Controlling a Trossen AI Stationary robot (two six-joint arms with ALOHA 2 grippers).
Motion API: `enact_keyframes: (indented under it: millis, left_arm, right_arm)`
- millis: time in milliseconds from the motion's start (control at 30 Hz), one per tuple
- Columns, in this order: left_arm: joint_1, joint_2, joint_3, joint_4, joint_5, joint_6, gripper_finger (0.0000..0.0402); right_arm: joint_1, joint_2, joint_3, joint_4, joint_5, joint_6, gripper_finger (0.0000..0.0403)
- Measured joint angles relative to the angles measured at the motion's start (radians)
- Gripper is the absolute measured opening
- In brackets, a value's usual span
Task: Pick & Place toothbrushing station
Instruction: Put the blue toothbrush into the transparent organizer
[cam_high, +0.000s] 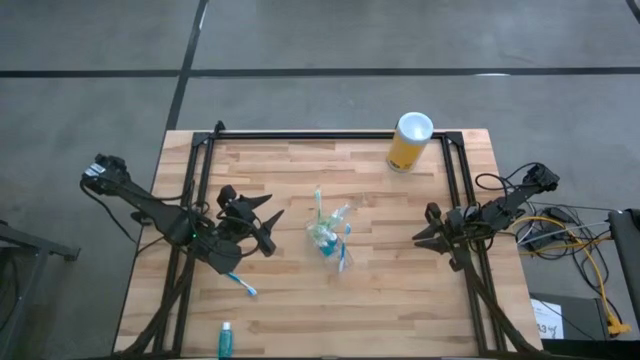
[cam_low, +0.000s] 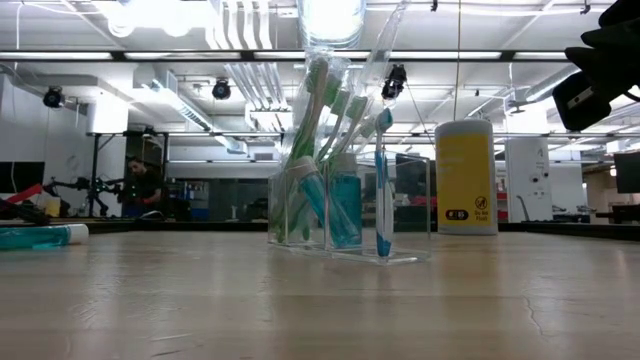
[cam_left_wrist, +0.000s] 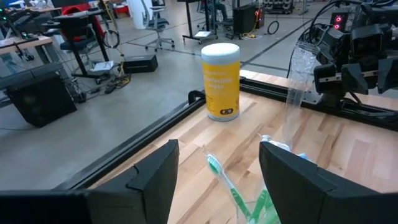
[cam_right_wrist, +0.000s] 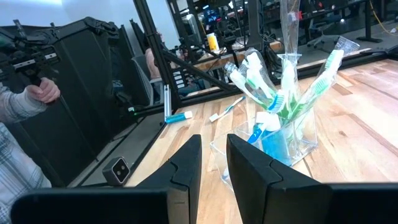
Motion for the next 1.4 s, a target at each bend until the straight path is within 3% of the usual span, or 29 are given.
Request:
enact_keyframes:
  millis: [1400]
  left_arm:
    - [0.0,0.0,0.0,0.021,-0.003,-0.019,0.0227]
  right_arm:
    - [0.0,0.0,0.0,0.0,0.0,0.0,0.0075]
